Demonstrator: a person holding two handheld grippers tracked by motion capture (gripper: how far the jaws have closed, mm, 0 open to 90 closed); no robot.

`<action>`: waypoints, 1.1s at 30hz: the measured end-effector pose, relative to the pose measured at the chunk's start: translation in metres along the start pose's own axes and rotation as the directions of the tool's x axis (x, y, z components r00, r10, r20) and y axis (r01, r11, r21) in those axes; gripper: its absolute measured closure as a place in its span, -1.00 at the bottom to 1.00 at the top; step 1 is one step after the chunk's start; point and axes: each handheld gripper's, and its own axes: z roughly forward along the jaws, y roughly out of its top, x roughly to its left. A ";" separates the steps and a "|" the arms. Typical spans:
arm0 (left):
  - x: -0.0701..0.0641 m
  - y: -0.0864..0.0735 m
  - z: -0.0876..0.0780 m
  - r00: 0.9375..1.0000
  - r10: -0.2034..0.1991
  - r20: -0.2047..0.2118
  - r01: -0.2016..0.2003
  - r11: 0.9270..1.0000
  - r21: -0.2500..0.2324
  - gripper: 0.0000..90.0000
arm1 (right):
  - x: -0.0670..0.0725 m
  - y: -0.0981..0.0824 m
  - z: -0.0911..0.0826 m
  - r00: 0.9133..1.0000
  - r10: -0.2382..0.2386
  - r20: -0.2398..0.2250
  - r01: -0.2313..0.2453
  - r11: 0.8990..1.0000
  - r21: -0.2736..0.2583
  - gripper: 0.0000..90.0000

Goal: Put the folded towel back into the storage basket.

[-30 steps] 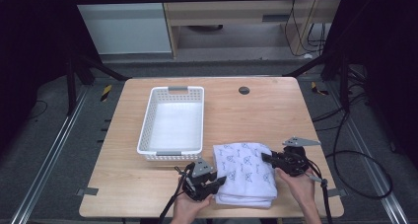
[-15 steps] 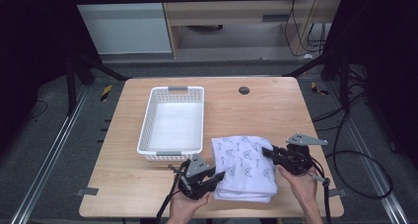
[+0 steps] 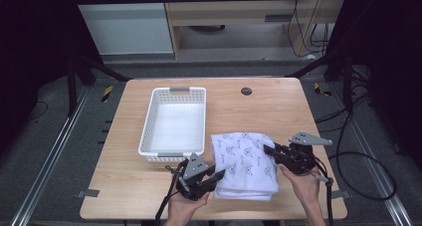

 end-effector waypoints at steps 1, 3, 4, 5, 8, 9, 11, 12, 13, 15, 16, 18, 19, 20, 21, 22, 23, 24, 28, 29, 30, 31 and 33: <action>0.000 0.000 0.000 1.000 0.000 0.000 0.000 1.000 0.000 0.60 | 0.001 0.001 0.000 1.000 -0.002 0.000 0.002 1.000 -0.005 0.62; 0.001 0.002 -0.003 1.000 0.000 -0.006 0.000 1.000 -0.009 0.60 | 0.002 0.003 0.000 1.000 -0.005 0.000 0.005 1.000 -0.013 0.61; 0.001 0.002 -0.003 1.000 0.000 -0.006 0.000 1.000 -0.009 0.60 | 0.002 0.003 0.000 1.000 -0.005 0.000 0.005 1.000 -0.013 0.61; 0.003 0.004 -0.005 1.000 -0.002 -0.009 0.002 1.000 -0.018 0.60 | 0.003 0.006 0.000 1.000 -0.011 -0.001 0.011 1.000 -0.016 0.61; 0.004 0.006 -0.008 1.000 -0.008 -0.011 0.008 1.000 -0.025 0.60 | 0.005 0.010 0.000 1.000 -0.016 -0.001 0.016 1.000 -0.026 0.61; 0.005 0.008 -0.010 1.000 -0.005 -0.017 0.004 1.000 -0.030 0.60 | 0.006 0.013 0.001 1.000 -0.023 0.001 0.023 0.999 -0.034 0.61; 0.006 0.010 -0.012 1.000 -0.003 -0.022 0.002 0.999 -0.037 0.60 | 0.009 0.017 0.002 1.000 -0.029 0.002 0.029 0.999 -0.038 0.61; 0.006 0.010 -0.012 1.000 -0.003 -0.022 0.002 0.999 -0.037 0.60 | 0.009 0.017 0.002 1.000 -0.029 0.002 0.029 0.999 -0.038 0.61; 0.007 0.011 -0.015 1.000 0.002 -0.027 -0.003 0.999 -0.042 0.60 | 0.011 0.020 0.002 0.999 -0.033 0.006 0.033 0.999 -0.042 0.61; 0.008 0.013 -0.017 1.000 0.002 -0.028 -0.003 0.999 -0.047 0.60 | 0.013 0.023 0.002 0.999 -0.037 0.006 0.038 0.998 -0.046 0.61; 0.008 0.013 -0.017 1.000 0.002 -0.028 -0.003 0.999 -0.047 0.60 | 0.013 0.023 0.002 0.999 -0.037 0.006 0.038 0.998 -0.046 0.61; 0.010 0.017 -0.021 0.999 0.005 -0.031 -0.007 0.998 -0.060 0.60 | 0.016 0.029 0.001 0.999 -0.043 0.007 0.043 0.997 -0.064 0.61; 0.010 0.017 -0.021 0.999 0.005 -0.031 -0.007 0.998 -0.060 0.60 | 0.017 0.031 0.001 0.999 -0.045 0.007 0.045 0.997 -0.067 0.61; 0.012 0.020 -0.023 0.999 0.005 -0.034 -0.007 0.998 -0.067 0.60 | 0.018 0.033 0.002 0.999 -0.046 0.009 0.046 0.996 -0.072 0.61; 0.013 0.021 -0.024 0.999 0.003 -0.035 -0.006 0.997 -0.072 0.60 | 0.019 0.035 0.002 0.999 -0.045 0.010 0.045 0.996 -0.077 0.61; 0.013 0.021 -0.024 0.999 0.003 -0.035 -0.006 0.997 -0.072 0.60 | 0.019 0.035 0.002 0.999 -0.045 0.010 0.045 0.996 -0.077 0.61; 0.015 0.022 -0.025 0.999 0.003 -0.037 -0.006 0.997 -0.075 0.60 | 0.019 0.037 0.003 0.999 -0.047 0.010 0.048 0.996 -0.080 0.61; 0.017 0.024 -0.027 0.999 0.003 -0.040 -0.006 0.997 -0.080 0.60 | 0.021 0.040 0.005 0.999 -0.050 0.013 0.051 0.995 -0.086 0.61; 0.022 0.026 -0.031 0.999 0.004 -0.046 -0.007 0.996 -0.086 0.60 | 0.024 0.044 0.008 0.998 -0.054 0.010 0.055 0.994 -0.093 0.61; 0.024 0.027 -0.033 0.999 0.002 -0.048 -0.006 0.996 -0.090 0.60 | 0.025 0.046 0.009 0.999 -0.053 0.010 0.053 0.994 -0.094 0.61; 0.027 0.028 -0.035 0.999 -0.002 -0.053 -0.003 0.995 -0.096 0.60 | 0.027 0.050 0.011 0.999 -0.053 0.008 0.054 0.994 -0.100 0.61; 0.028 0.028 -0.036 0.999 -0.006 -0.054 0.001 0.995 -0.101 0.60 | 0.028 0.052 0.013 0.998 -0.057 0.008 0.057 0.993 -0.101 0.61; 0.032 0.030 -0.039 0.998 -0.015 -0.059 0.009 0.994 -0.111 0.60 | 0.031 0.057 0.015 0.998 -0.064 0.010 0.065 0.992 -0.107 0.61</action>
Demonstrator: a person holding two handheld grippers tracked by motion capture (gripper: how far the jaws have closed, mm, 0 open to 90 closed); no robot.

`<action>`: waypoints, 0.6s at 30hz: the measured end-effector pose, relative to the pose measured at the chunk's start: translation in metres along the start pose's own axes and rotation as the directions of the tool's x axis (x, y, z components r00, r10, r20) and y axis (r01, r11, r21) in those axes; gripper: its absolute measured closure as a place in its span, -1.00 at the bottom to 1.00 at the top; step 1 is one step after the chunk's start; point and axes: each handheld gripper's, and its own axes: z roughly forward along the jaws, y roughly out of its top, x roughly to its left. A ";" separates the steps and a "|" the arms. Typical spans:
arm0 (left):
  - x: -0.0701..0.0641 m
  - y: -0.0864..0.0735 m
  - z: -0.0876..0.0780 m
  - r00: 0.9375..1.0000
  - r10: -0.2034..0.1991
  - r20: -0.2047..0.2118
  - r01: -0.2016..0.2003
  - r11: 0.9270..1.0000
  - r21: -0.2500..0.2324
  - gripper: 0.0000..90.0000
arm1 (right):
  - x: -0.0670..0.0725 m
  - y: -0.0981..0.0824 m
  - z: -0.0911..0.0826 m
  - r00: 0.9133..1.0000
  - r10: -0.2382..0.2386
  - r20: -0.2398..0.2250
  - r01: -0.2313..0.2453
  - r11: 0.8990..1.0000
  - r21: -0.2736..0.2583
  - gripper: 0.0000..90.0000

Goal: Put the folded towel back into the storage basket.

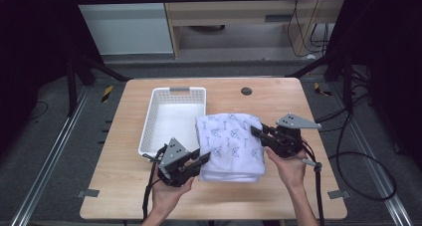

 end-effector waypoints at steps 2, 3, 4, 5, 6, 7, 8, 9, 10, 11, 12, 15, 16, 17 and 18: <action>0.004 0.002 -0.003 1.000 -0.004 -0.008 0.004 1.000 -0.009 0.60 | 0.003 0.005 0.003 1.000 -0.008 0.001 0.008 1.000 -0.006 0.61; 0.006 0.003 -0.004 1.000 -0.005 -0.012 0.005 1.000 -0.013 0.60 | 0.004 0.007 0.005 1.000 -0.013 0.002 0.013 1.000 -0.007 0.61; 0.007 0.003 -0.006 1.000 -0.008 -0.016 0.008 1.000 -0.015 0.60 | 0.005 0.009 0.007 1.000 -0.017 0.002 0.017 1.000 -0.008 0.61; 0.007 0.003 -0.006 1.000 -0.008 -0.016 0.008 1.000 -0.015 0.60 | 0.005 0.009 0.007 1.000 -0.017 0.002 0.017 1.000 -0.008 0.61; 0.010 0.004 -0.008 1.000 -0.009 -0.023 0.009 1.000 -0.018 0.60 | 0.007 0.013 0.010 1.000 -0.025 -0.001 0.025 1.000 -0.007 0.61; 0.010 0.004 -0.008 1.000 -0.009 -0.023 0.009 1.000 -0.018 0.60 | 0.007 0.013 0.010 1.000 -0.025 -0.001 0.025 1.000 -0.007 0.61; 0.012 0.005 -0.009 1.000 -0.013 -0.026 0.012 1.000 -0.021 0.60 | 0.009 0.017 0.014 1.000 -0.023 -0.004 0.023 1.000 -0.011 0.61; 0.014 0.005 -0.010 0.999 -0.014 -0.029 0.013 1.000 -0.022 0.60 | 0.010 0.018 0.016 1.000 -0.026 -0.005 0.026 1.000 -0.011 0.61; 0.017 0.007 -0.011 0.999 -0.019 -0.036 0.018 0.999 -0.027 0.60 | 0.011 0.020 0.017 1.000 -0.027 -0.004 0.027 1.000 -0.012 0.60; 0.019 0.007 -0.012 0.999 -0.022 -0.038 0.021 0.999 -0.030 0.60 | 0.012 0.022 0.019 1.000 -0.031 -0.002 0.031 0.999 -0.013 0.61; 0.019 0.007 -0.012 0.999 -0.022 -0.038 0.021 0.999 -0.030 0.60 | 0.013 0.023 0.021 0.999 -0.033 -0.003 0.033 0.999 -0.015 0.60; 0.025 0.009 -0.015 0.998 -0.032 -0.045 0.030 0.999 -0.037 0.60 | 0.014 0.027 0.025 0.999 -0.037 -0.004 0.037 0.999 -0.014 0.60; 0.028 0.010 -0.017 0.998 -0.038 -0.051 0.036 0.999 -0.041 0.60 | 0.016 0.030 0.028 0.999 -0.040 -0.006 0.040 0.999 -0.016 0.60; 0.028 0.010 -0.017 0.998 -0.038 -0.051 0.036 0.999 -0.041 0.60 | 0.016 0.030 0.028 0.999 -0.040 -0.006 0.040 0.999 -0.016 0.60; 0.031 0.011 -0.019 0.997 -0.044 -0.056 0.042 0.998 -0.048 0.60 | 0.018 0.034 0.031 0.999 -0.046 -0.007 0.046 0.999 -0.016 0.60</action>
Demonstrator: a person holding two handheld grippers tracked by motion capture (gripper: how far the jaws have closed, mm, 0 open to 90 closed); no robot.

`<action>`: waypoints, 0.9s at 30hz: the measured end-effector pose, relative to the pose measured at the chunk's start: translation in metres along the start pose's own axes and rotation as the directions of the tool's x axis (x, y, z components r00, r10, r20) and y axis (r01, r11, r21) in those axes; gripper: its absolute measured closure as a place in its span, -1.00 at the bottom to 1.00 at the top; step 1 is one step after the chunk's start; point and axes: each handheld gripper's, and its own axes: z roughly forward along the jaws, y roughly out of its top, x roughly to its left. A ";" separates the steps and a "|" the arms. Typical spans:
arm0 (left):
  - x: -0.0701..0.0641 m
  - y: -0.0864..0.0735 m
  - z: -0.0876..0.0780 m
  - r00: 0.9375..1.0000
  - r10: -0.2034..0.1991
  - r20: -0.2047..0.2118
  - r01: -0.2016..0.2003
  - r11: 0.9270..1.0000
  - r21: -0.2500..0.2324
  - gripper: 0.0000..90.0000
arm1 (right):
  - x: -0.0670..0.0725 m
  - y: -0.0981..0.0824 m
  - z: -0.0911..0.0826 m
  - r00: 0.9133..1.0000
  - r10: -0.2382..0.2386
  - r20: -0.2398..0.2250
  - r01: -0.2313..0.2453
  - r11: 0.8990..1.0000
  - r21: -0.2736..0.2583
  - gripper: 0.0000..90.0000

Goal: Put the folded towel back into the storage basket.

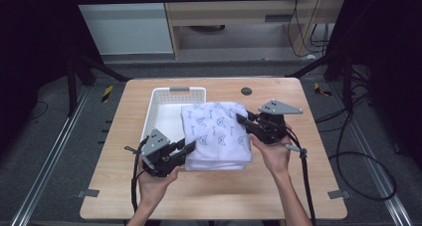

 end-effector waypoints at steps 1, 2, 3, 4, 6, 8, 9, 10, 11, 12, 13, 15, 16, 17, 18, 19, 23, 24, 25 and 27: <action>0.000 0.000 0.000 1.000 0.000 0.000 0.000 1.000 0.000 0.60 | 0.000 0.000 0.000 1.000 0.000 0.000 0.000 1.000 0.000 0.60; 0.001 0.001 -0.001 1.000 -0.003 -0.002 0.003 1.000 -0.003 0.60 | 0.001 0.002 0.002 1.000 0.000 0.000 0.000 1.000 -0.003 0.60; 0.004 0.002 -0.003 1.000 -0.004 -0.009 0.004 1.000 -0.007 0.61 | 0.003 0.005 0.005 1.000 -0.003 -0.003 0.003 1.000 -0.005 0.60; 0.004 0.002 -0.003 1.000 -0.004 -0.009 0.004 1.000 -0.007 0.60 | 0.003 0.005 0.005 1.000 -0.003 -0.003 0.003 1.000 -0.005 0.60; 0.008 0.003 -0.005 1.000 -0.012 -0.015 0.011 1.000 -0.015 0.60 | 0.005 0.008 0.009 1.000 -0.004 -0.006 0.004 1.000 -0.007 0.60; 0.011 0.004 -0.006 1.000 -0.019 -0.018 0.019 1.000 -0.019 0.60 | 0.006 0.009 0.010 1.000 -0.007 -0.008 0.007 1.000 -0.006 0.60; 0.013 0.004 -0.007 1.000 -0.021 -0.021 0.020 1.000 -0.021 0.60 | 0.007 0.012 0.013 1.000 -0.005 -0.009 0.005 1.000 -0.009 0.60; 0.013 0.004 -0.007 1.000 -0.021 -0.021 0.020 1.000 -0.021 0.60 | 0.007 0.012 0.013 1.000 -0.005 -0.009 0.005 1.000 -0.009 0.60; 0.014 0.005 -0.008 0.999 -0.024 -0.024 0.024 0.999 -0.024 0.60 | 0.009 0.014 0.016 1.000 -0.008 -0.009 0.008 1.000 -0.010 0.60; 0.017 0.006 -0.009 0.999 -0.029 -0.028 0.028 0.999 -0.027 0.61 | 0.009 0.015 0.018 1.000 -0.012 -0.010 0.012 1.000 -0.011 0.60; 0.017 0.006 -0.009 0.999 -0.029 -0.028 0.028 0.999 -0.027 0.60 | 0.009 0.015 0.018 1.000 -0.012 -0.010 0.012 1.000 -0.011 0.60; 0.021 0.006 -0.010 0.999 -0.035 -0.032 0.034 0.999 -0.029 0.60 | 0.011 0.018 0.021 1.000 -0.016 -0.009 0.016 1.000 -0.014 0.60; 0.022 0.006 -0.011 0.999 -0.037 -0.034 0.036 0.999 -0.030 0.60 | 0.013 0.021 0.024 1.000 -0.018 -0.011 0.018 1.000 -0.017 0.60; 0.024 0.007 -0.011 0.999 -0.039 -0.036 0.038 0.999 -0.031 0.60 | 0.014 0.022 0.026 1.000 -0.018 -0.011 0.018 1.000 -0.018 0.60; 0.028 0.007 -0.012 0.998 -0.048 -0.037 0.046 0.998 -0.035 0.61 | 0.015 0.023 0.027 1.000 -0.021 -0.012 0.021 1.000 -0.019 0.60; 0.028 0.007 -0.012 0.998 -0.048 -0.037 0.046 0.998 -0.035 0.61 | 0.015 0.023 0.027 1.000 -0.021 -0.012 0.021 1.000 -0.019 0.60; 0.035 0.009 -0.016 0.997 -0.058 -0.047 0.056 0.997 -0.046 0.61 | 0.018 0.027 0.033 1.000 -0.022 -0.015 0.021 1.000 -0.023 0.60; 0.036 0.009 -0.016 0.997 -0.060 -0.051 0.058 0.997 -0.048 0.61 | 0.019 0.028 0.035 1.000 -0.022 -0.016 0.022 0.999 -0.025 0.60; 0.037 0.009 -0.017 0.997 -0.063 -0.055 0.060 0.997 -0.050 0.61 | 0.020 0.030 0.037 1.000 -0.025 -0.015 0.024 0.999 -0.025 0.60; 0.040 0.009 -0.017 0.996 -0.061 -0.065 0.058 0.997 -0.051 0.61 | 0.022 0.032 0.040 1.000 -0.026 -0.016 0.026 0.999 -0.028 0.60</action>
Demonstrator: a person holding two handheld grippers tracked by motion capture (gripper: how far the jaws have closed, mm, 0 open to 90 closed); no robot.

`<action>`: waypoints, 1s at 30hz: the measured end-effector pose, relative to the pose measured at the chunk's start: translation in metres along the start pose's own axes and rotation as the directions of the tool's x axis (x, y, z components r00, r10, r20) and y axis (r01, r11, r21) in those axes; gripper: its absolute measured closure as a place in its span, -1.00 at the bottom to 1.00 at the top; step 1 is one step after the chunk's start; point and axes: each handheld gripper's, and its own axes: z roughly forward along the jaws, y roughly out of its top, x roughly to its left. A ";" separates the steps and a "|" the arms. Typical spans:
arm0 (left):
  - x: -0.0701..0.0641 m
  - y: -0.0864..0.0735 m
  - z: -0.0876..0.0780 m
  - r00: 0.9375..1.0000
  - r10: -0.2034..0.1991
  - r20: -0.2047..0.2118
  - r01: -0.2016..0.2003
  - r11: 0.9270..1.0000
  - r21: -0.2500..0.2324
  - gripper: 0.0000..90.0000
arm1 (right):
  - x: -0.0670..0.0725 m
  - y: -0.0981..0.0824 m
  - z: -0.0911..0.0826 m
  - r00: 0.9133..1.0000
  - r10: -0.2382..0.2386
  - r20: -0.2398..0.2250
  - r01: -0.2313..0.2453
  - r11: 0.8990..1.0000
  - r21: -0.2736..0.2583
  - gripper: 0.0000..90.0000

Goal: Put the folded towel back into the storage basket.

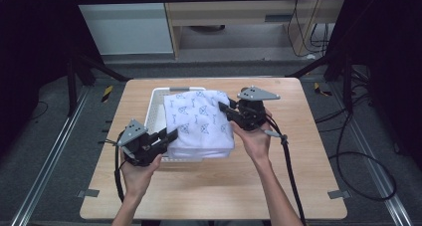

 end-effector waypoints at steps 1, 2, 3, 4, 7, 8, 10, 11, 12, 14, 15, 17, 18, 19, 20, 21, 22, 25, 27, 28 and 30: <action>0.003 0.001 0.000 1.000 -0.003 -0.009 0.003 1.000 -0.003 0.61 | 0.002 0.003 0.004 1.000 -0.008 0.003 0.008 1.000 0.003 0.60; 0.003 0.001 0.000 1.000 -0.003 -0.009 0.003 1.000 -0.003 0.61 | 0.002 0.003 0.004 1.000 -0.008 0.003 0.008 1.000 0.003 0.60; 0.005 0.001 -0.001 1.000 -0.004 -0.012 0.004 1.000 -0.002 0.61 | 0.005 0.005 0.009 1.000 -0.017 0.006 0.017 1.000 0.001 0.60; 0.007 0.001 -0.001 1.000 -0.006 -0.016 0.006 1.000 -0.002 0.61 | 0.005 0.005 0.009 1.000 -0.017 0.006 0.017 1.000 0.001 0.60; 0.015 0.003 -0.004 0.999 -0.021 -0.029 0.020 1.000 -0.009 0.61 | 0.007 0.009 0.017 1.000 -0.014 -0.002 0.014 1.000 0.000 0.60; 0.015 0.003 -0.004 0.999 -0.021 -0.029 0.020 1.000 -0.009 0.61 | 0.007 0.009 0.017 1.000 -0.014 -0.002 0.014 1.000 0.000 0.60; 0.018 0.003 -0.005 0.999 -0.028 -0.037 0.027 1.000 -0.013 0.61 | 0.009 0.011 0.021 1.000 -0.014 -0.004 0.014 1.000 -0.003 0.60; 0.021 0.003 -0.005 0.999 -0.027 -0.046 0.026 1.000 -0.011 0.61 | 0.010 0.011 0.023 1.000 -0.013 -0.007 0.013 1.000 -0.005 0.60; 0.022 0.003 -0.005 0.998 -0.026 -0.052 0.025 1.000 -0.011 0.61 | 0.011 0.012 0.027 1.000 -0.015 -0.007 0.015 1.000 -0.001 0.60; 0.023 0.003 -0.005 0.998 -0.026 -0.056 0.025 1.000 -0.011 0.61 | 0.012 0.012 0.029 1.000 -0.013 -0.006 0.013 1.000 -0.002 0.60; 0.024 0.003 -0.005 0.998 -0.027 -0.060 0.026 1.000 -0.010 0.61 | 0.013 0.012 0.032 1.000 -0.010 -0.007 0.010 1.000 -0.003 0.60; 0.026 0.003 -0.005 0.997 -0.028 -0.067 0.028 1.000 -0.010 0.61 | 0.013 0.012 0.035 1.000 -0.008 -0.009 0.008 1.000 -0.003 0.60; 0.028 0.003 -0.006 0.997 -0.027 -0.072 0.027 1.000 -0.011 0.61 | 0.013 0.012 0.035 1.000 -0.008 -0.009 0.008 1.000 -0.003 0.60; 0.030 0.003 -0.006 0.997 -0.028 -0.078 0.027 1.000 -0.012 0.61 | 0.014 0.011 0.038 1.000 -0.002 -0.011 0.002 1.000 -0.006 0.60; 0.030 0.003 -0.006 0.997 -0.028 -0.078 0.027 1.000 -0.012 0.61 | 0.014 0.011 0.038 1.000 -0.002 -0.011 0.002 1.000 -0.006 0.60; 0.031 0.003 -0.006 0.996 -0.027 -0.083 0.026 1.000 -0.012 0.61 | 0.014 0.011 0.040 1.000 0.003 -0.012 -0.003 1.000 -0.008 0.60; 0.033 0.003 -0.006 0.996 -0.028 -0.087 0.027 1.000 -0.012 0.61 | 0.015 0.011 0.042 1.000 0.004 -0.011 -0.004 1.000 -0.008 0.60; 0.036 0.003 -0.006 0.995 -0.033 -0.096 0.032 0.999 -0.010 0.61 | 0.016 0.011 0.047 1.000 0.007 -0.015 -0.007 1.000 -0.015 0.60; 0.038 0.003 -0.006 0.994 -0.034 -0.102 0.033 0.999 -0.008 0.61 | 0.017 0.011 0.050 1.000 0.008 -0.012 -0.008 1.000 -0.013 0.60; 0.039 0.003 -0.006 0.994 -0.034 -0.105 0.033 0.999 -0.008 0.61 | 0.018 0.010 0.051 1.000 0.009 -0.013 -0.010 1.000 -0.013 0.60; 0.041 0.002 -0.006 0.993 -0.036 -0.111 0.035 0.999 -0.007 0.61 | 0.019 0.011 0.054 1.000 0.011 -0.014 -0.011 1.000 -0.015 0.59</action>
